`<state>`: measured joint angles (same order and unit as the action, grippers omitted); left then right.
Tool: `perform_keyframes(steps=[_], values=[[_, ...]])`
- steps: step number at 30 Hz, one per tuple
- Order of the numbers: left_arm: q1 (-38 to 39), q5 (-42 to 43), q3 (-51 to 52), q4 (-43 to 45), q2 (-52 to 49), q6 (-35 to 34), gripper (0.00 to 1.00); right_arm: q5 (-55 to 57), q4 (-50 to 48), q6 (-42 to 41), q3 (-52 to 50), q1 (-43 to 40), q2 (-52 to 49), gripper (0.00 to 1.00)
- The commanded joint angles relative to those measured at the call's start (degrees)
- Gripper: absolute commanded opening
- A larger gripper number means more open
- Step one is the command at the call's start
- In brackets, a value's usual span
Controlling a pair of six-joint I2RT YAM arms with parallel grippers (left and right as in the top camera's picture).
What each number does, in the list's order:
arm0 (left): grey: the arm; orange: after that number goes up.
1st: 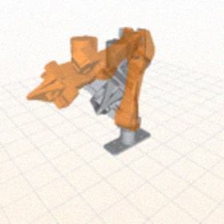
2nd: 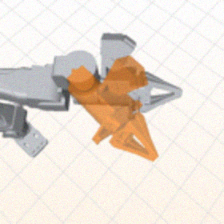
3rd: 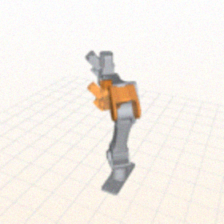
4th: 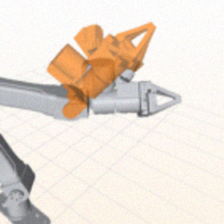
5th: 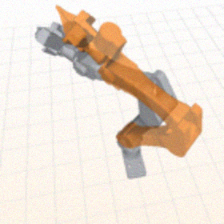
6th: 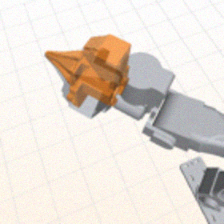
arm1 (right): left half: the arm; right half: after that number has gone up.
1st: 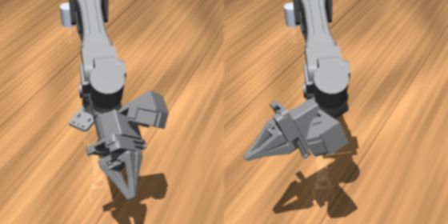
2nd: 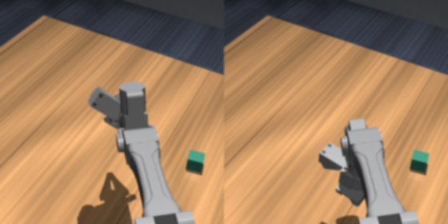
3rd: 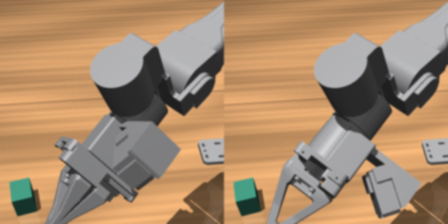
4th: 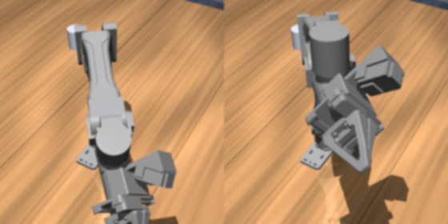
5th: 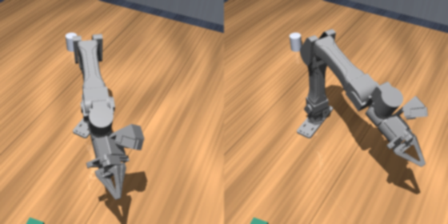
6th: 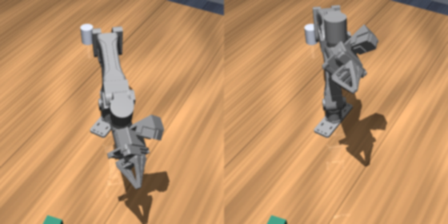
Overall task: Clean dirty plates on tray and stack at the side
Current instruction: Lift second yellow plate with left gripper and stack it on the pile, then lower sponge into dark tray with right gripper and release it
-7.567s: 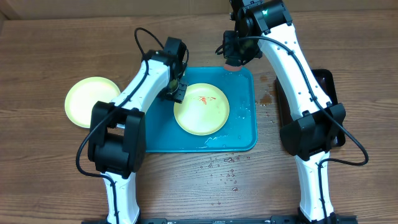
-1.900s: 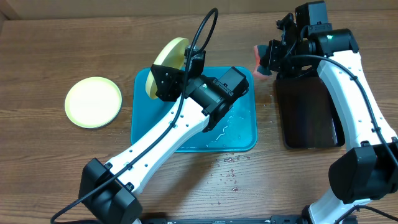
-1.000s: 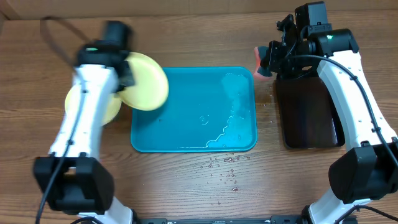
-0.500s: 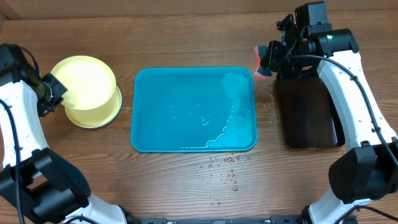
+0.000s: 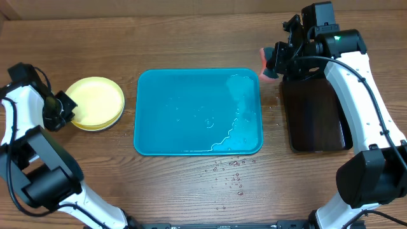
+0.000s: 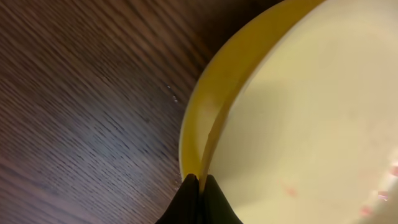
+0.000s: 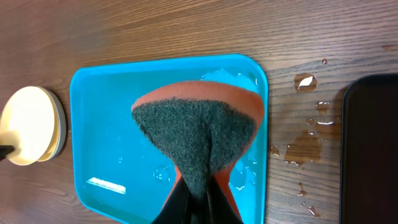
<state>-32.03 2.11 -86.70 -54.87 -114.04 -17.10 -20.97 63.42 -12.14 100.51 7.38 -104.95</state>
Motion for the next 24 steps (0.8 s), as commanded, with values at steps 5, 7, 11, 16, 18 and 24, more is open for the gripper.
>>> perform_keyframes(steps=[5,7,11,16,18,24], values=[[-0.15,1.03,-0.07,-0.04,-0.5,5.01,0.45,-0.04,0.13,0.26,0.48,-0.07,0.07,0.04],[-0.13,1.62,-0.63,-0.39,0.52,6.1,0.47,-0.04,0.15,0.26,0.48,-0.07,0.07,0.04],[0.63,4.2,-1.66,-0.74,4.63,8.2,0.48,-0.04,0.2,0.24,0.48,-0.07,0.07,0.04],[5.14,6.8,-1.66,-1.09,11.96,10.16,0.49,0.55,0.74,0.2,0.55,-0.55,0.07,0.04],[8.26,7.21,-1.66,-1.6,14.1,11.26,0.51,2.43,2.45,0.2,1.03,-1.51,0.07,0.04],[19.37,7.19,-1.66,-2.49,16.28,12.0,0.54,16.81,10.97,0.15,1.75,-6.95,0.04,0.04]])
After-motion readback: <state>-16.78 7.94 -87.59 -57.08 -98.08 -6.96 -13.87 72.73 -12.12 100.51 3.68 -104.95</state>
